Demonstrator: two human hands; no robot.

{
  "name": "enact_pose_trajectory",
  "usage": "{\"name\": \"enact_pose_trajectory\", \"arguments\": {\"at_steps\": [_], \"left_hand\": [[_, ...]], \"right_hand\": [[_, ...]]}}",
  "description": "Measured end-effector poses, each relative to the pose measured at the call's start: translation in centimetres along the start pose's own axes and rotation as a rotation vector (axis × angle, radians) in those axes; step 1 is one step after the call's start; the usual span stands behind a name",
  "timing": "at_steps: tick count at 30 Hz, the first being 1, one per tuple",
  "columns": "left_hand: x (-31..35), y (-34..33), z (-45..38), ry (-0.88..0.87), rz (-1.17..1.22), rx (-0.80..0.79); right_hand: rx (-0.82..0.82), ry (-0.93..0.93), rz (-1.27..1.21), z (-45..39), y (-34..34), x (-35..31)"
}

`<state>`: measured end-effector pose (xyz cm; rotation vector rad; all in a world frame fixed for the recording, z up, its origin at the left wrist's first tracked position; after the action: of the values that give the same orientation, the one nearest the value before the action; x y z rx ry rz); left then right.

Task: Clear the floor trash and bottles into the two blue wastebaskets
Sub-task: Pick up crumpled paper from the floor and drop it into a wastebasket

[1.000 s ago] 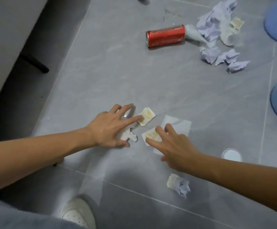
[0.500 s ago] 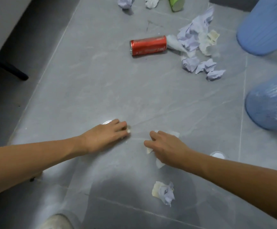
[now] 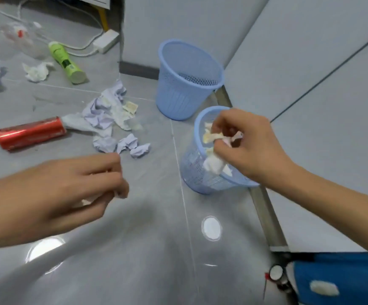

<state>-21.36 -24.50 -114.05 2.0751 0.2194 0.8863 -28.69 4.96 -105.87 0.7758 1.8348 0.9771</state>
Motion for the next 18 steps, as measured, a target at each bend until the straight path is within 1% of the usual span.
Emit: {"name": "enact_pose_trajectory", "arguments": {"at_steps": [2,5,7,9,10,13,14,15,16,18], "left_hand": [[1.7,0.1,-8.0,-0.11,0.008,0.052],[3.0,-2.7,-18.3,-0.118,0.034,0.157],[2.9,-6.4,-23.0,-0.08,0.015,0.168],[2.3,-9.8,-25.8,-0.028,-0.024,0.11],[2.0,-11.0,-26.7,-0.003,-0.07,0.054],[1.7,-12.5,-26.7,0.024,-0.262,-0.098],[2.0,-12.1,-25.8,0.013,-0.309,-0.102],[2.6,-11.5,-24.6,-0.016,-0.342,-0.064],[3.2,-10.8,-22.9,-0.042,-0.35,-0.009],[4.8,-9.5,-18.4,-0.084,-0.316,0.132]], "right_hand": [[0.139,-0.18,0.042,0.0,3.3,4.8],[0.168,-0.38,-0.006,0.5,4.4,10.5],[0.097,-0.506,-0.151,1.0,3.7,13.1],[-0.04,-0.587,-0.259,2.0,2.7,14.3],[-0.062,-0.605,-0.261,2.4,2.7,14.8],[0.087,-0.593,-0.123,2.3,4.7,15.4],[0.134,-0.572,-0.064,2.2,4.9,15.7],[0.166,-0.525,-0.025,2.3,4.4,15.5],[0.144,-0.471,0.025,3.2,3.0,14.3],[0.097,-0.38,0.025,5.6,-1.1,9.1]]}}
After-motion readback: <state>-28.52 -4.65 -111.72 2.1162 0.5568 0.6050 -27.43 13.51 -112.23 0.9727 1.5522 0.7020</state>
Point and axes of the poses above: each hand's wrist, its own z-axis away from the middle knuckle, its own y-axis out of the back of the hand, x = y × z, the point moved 3 cm from there along -z, towards the middle knuckle, and after that the axes turned 7 degrees about x, right-handed, at the moved point
